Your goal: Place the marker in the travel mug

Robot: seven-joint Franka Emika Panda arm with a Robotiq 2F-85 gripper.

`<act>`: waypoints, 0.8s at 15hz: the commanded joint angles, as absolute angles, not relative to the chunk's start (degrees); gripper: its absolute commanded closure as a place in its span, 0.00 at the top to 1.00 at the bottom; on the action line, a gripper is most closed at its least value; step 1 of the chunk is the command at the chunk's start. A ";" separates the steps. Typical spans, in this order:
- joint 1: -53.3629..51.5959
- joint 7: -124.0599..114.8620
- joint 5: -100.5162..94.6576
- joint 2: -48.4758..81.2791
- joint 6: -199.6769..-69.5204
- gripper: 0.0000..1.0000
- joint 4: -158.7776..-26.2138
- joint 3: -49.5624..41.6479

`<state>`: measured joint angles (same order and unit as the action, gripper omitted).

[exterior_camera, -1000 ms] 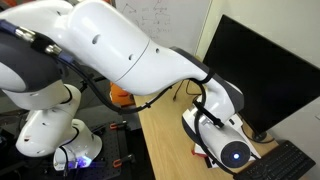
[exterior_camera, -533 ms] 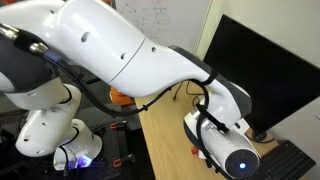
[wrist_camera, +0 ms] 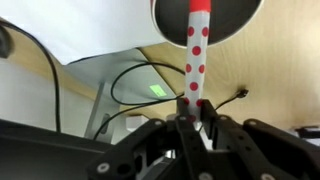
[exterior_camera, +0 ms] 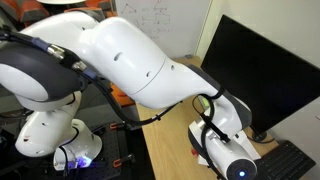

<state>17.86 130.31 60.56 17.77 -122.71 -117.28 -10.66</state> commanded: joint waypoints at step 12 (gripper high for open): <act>15.77 117.37 36.70 7.62 -141.31 1.00 -123.11 -11.83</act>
